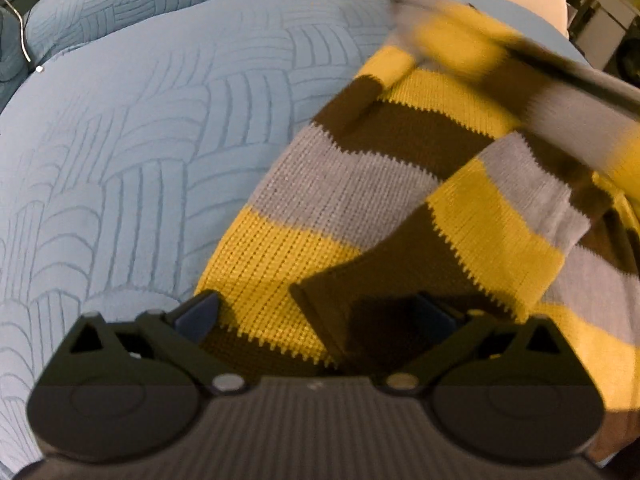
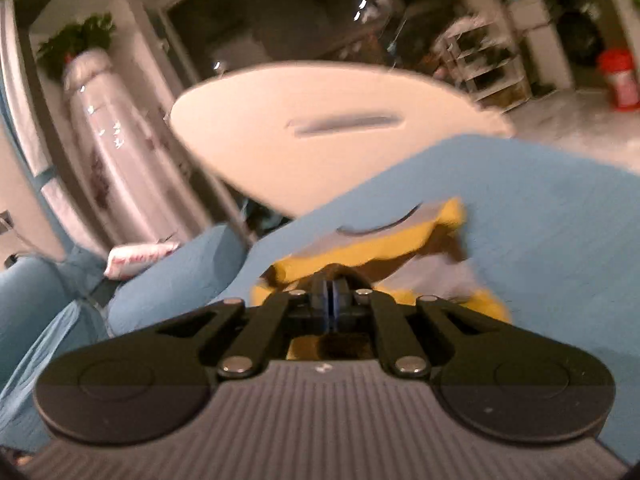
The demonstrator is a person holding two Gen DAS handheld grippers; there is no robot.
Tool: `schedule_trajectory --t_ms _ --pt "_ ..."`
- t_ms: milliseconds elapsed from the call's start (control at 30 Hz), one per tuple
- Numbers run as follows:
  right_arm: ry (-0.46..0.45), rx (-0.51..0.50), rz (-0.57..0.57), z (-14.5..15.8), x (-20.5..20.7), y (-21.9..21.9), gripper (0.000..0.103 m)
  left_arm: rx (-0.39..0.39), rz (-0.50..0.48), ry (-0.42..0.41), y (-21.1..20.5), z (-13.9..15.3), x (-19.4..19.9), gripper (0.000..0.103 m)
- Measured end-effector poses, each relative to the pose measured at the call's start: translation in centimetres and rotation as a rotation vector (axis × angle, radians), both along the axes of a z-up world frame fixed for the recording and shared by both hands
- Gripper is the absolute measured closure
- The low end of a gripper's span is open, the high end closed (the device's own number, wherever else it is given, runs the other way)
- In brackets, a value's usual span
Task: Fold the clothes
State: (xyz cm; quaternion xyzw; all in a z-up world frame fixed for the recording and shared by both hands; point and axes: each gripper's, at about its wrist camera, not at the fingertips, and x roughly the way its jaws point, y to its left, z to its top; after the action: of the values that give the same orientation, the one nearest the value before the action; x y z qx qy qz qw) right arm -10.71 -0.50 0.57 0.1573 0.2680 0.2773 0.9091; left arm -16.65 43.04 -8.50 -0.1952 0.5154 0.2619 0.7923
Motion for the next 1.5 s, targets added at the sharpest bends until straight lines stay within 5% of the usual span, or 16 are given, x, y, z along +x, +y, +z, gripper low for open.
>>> schedule_trajectory --t_ms 67,133,233,467,533,667,1500 --pt "0.109 -0.125 0.001 -2.3 -0.6 -0.8 0.094 0.005 0.006 -0.002 -0.1 0.1 -0.2 0.000" --pt "0.372 -0.267 0.068 -7.7 -0.1 -0.5 0.094 0.006 0.009 -0.001 -0.2 0.3 -0.5 0.000" --pt "0.423 -0.304 0.095 -10.1 -1.2 -1.0 0.091 -0.002 0.008 -0.010 -0.2 0.5 -0.8 0.000" --pt "0.068 -0.228 0.004 -5.2 -1.3 -3.6 0.020 -0.082 0.058 -0.083 0.8 1.1 -2.2 0.000" --pt "0.064 -0.229 0.006 -5.9 -0.9 -3.9 0.020 -0.085 0.065 -0.086 1.0 1.0 -2.2 0.000" --pt "0.316 -0.274 0.023 -8.9 1.7 -3.2 0.020 -0.060 0.055 -0.068 0.7 0.7 -1.2 0.000" --pt "0.373 -0.296 0.016 -10.1 1.8 -3.1 0.020 -0.047 0.032 -0.060 0.2 0.9 -1.4 0.000"
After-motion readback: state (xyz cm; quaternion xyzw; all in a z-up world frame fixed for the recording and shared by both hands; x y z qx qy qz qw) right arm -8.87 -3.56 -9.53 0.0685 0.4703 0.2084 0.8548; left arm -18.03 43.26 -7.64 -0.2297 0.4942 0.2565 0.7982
